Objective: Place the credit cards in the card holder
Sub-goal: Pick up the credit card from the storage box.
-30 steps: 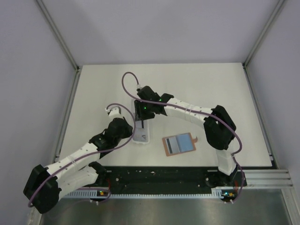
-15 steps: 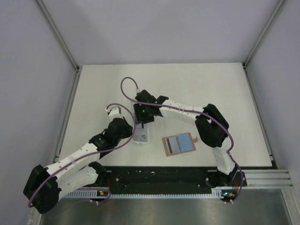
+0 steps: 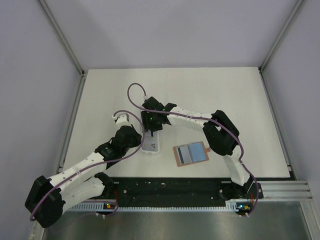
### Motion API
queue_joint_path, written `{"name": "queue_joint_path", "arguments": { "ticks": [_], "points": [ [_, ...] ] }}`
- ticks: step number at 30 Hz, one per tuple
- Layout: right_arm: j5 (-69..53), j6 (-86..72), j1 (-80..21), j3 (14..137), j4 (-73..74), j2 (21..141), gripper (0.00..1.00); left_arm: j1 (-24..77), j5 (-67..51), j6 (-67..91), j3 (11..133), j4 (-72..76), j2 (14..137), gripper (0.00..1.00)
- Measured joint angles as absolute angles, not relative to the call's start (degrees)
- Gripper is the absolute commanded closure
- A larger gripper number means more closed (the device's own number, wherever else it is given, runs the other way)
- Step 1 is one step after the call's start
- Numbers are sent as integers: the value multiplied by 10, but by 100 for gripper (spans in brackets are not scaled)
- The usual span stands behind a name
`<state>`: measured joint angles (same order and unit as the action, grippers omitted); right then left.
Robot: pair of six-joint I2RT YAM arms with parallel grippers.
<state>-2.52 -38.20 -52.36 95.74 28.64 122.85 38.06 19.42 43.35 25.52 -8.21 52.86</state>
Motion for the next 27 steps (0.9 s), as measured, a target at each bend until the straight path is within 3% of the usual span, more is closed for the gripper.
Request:
{"name": "queue_joint_path", "arguments": {
  "ticks": [4, 13, 27],
  "points": [
    [-19, -382, -524, 958, 286, 1233, 51, 381, 194, 434, 255, -82, 529, 100],
    [-8, -382, -527, 961, 283, 1239, 67, 381, 194, 433, 255, -83, 526, 100],
    [15, -380, -528, 955, 273, 1231, 70, 383, 192, 433, 255, -87, 519, 100]
  ]
}}
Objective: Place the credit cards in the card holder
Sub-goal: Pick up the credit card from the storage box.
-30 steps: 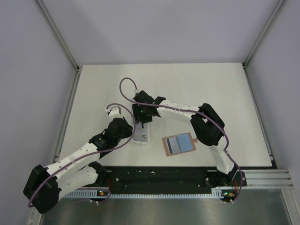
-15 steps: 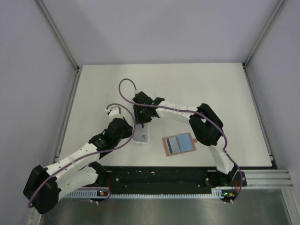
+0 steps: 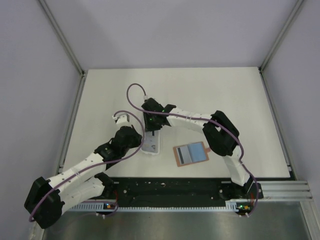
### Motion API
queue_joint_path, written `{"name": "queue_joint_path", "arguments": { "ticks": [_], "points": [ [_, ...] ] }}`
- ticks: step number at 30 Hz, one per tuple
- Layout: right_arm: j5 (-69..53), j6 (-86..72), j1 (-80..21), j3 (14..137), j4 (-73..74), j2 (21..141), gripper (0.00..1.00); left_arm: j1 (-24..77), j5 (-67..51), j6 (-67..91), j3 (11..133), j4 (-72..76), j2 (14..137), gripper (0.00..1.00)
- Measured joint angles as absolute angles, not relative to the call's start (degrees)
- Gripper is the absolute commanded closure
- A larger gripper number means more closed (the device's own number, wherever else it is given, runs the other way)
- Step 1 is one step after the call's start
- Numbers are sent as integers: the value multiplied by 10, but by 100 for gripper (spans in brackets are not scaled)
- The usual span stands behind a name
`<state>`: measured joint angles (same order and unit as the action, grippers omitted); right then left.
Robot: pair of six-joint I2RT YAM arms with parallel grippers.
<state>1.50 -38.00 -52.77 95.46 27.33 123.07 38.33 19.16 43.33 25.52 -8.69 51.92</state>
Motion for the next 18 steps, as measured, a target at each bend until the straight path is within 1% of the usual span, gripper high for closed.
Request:
{"name": "queue_joint_path", "arguments": {
  "ticks": [11, 18],
  "points": [
    [36, -377, -528, 929, 272, 1203, 70, 384, 188, 433, 255, -88, 515, 100],
    [49, -375, -528, 915, 271, 1181, 73, 384, 190, 433, 255, -90, 515, 100]
  ]
}}
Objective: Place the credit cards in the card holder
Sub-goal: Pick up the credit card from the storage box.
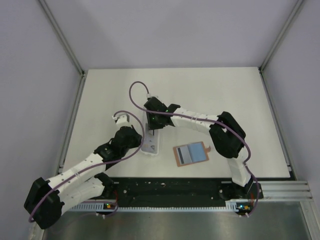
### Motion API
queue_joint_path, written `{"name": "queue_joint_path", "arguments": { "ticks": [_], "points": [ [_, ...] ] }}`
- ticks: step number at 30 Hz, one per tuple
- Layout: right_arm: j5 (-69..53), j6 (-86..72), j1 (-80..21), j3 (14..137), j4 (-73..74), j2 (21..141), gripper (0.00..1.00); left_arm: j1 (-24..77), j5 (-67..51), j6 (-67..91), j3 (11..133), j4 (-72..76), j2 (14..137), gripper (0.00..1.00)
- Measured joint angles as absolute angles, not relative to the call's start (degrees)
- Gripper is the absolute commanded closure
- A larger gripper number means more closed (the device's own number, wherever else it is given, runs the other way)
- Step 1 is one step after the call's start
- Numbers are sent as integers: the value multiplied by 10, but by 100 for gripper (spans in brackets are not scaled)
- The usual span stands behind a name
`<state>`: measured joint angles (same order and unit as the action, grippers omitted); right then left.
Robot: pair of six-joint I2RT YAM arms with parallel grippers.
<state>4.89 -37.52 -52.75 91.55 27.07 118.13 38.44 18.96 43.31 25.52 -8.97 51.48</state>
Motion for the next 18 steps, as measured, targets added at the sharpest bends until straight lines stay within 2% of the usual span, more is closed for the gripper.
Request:
{"name": "queue_joint_path", "arguments": {
  "ticks": [3, 12, 18],
  "points": [
    [53, -375, -527, 915, 274, 1177, 74, 384, 190, 433, 255, -90, 515, 100],
    [55, -376, -527, 908, 268, 1171, 85, 384, 190, 433, 255, -91, 515, 100],
    [55, -375, -527, 907, 265, 1171, 88, 384, 190, 433, 255, -91, 515, 100]
  ]
}}
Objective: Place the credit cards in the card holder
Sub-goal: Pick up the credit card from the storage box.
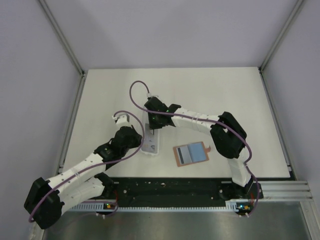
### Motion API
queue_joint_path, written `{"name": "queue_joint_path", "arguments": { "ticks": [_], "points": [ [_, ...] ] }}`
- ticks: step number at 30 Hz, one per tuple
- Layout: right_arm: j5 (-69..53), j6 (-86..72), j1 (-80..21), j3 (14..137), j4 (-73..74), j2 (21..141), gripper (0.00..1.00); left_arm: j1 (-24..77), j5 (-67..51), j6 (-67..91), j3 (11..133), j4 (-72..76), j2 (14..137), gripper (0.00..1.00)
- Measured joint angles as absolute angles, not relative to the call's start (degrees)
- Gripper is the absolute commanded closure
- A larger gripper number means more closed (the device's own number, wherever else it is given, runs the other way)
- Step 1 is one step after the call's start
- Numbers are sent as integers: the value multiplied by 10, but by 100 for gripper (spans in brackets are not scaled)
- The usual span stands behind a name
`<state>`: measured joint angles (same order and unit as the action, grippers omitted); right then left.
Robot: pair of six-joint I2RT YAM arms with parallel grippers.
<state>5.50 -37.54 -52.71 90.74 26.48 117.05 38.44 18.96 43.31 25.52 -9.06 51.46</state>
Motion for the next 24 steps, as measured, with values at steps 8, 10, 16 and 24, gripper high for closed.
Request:
{"name": "queue_joint_path", "arguments": {
  "ticks": [8, 10, 16, 24],
  "points": [
    [55, -375, -526, 898, 262, 1164, 86, 384, 190, 433, 255, -91, 515, 100],
    [58, -375, -526, 896, 263, 1161, 86, 384, 190, 433, 255, -91, 515, 100],
    [60, -375, -524, 896, 265, 1160, 85, 384, 190, 432, 255, -91, 515, 100],
    [60, -372, -523, 892, 265, 1157, 85, 384, 190, 431, 255, -91, 515, 100]
  ]
}}
